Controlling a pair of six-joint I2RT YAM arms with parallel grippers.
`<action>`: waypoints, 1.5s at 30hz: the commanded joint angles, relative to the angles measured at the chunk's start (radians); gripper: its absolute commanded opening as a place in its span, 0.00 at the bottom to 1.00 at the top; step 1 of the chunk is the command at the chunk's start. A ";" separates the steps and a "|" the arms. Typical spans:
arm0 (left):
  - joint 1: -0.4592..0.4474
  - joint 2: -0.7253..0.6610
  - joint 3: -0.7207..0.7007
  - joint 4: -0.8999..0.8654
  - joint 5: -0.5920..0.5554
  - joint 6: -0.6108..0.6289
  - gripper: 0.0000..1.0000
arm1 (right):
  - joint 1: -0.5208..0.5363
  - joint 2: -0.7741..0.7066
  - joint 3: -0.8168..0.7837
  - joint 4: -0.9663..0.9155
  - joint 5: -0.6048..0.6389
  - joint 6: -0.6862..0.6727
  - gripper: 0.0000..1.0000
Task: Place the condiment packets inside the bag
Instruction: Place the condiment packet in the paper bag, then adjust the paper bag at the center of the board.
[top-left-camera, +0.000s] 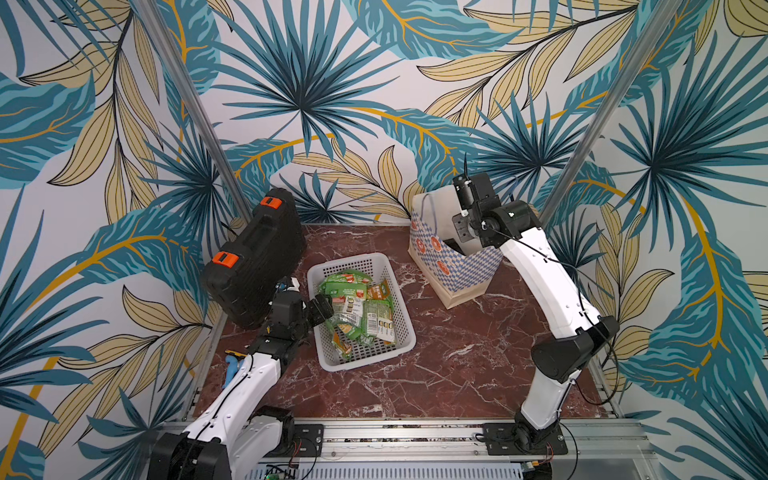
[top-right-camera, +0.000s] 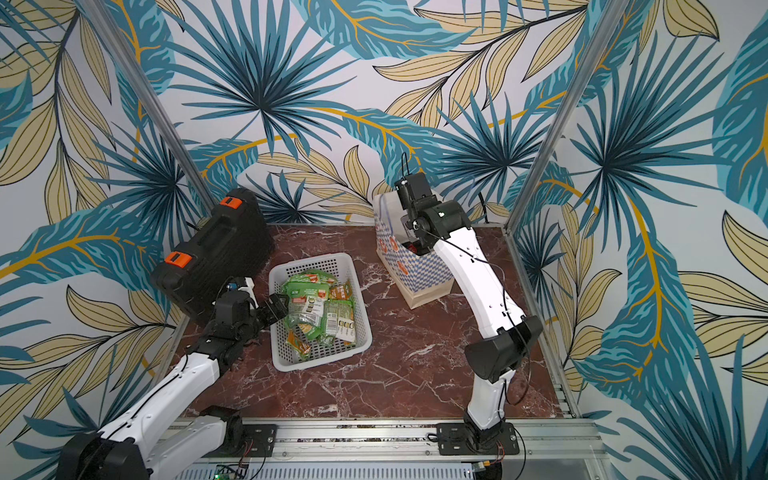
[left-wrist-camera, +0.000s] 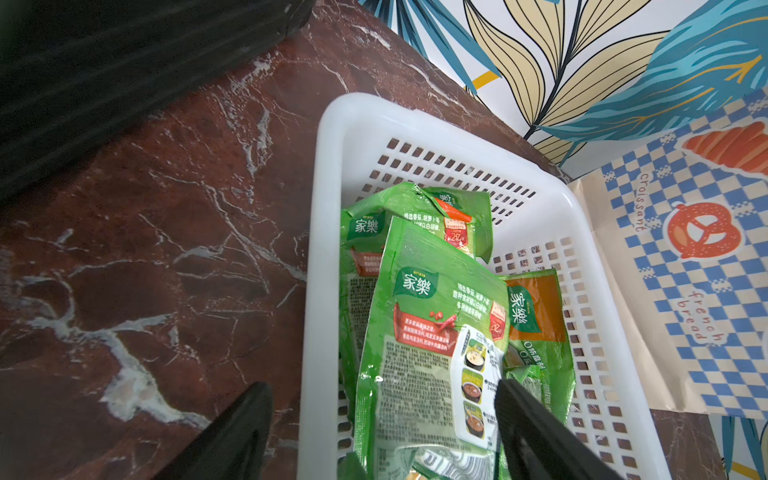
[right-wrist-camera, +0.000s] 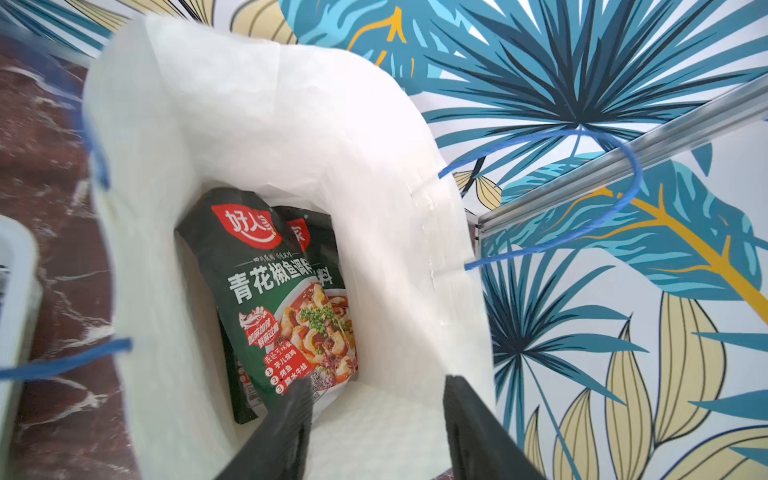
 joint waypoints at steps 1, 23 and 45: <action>0.005 -0.006 0.011 0.041 0.037 0.012 0.89 | 0.009 -0.100 -0.082 0.012 -0.159 0.075 0.62; -0.018 -0.008 0.004 0.066 0.046 0.012 0.89 | 0.058 -0.137 -0.365 0.147 -0.421 0.039 0.23; -0.019 -0.010 0.006 0.064 0.050 0.014 0.89 | 0.289 -0.139 -0.241 0.021 -0.235 0.156 0.25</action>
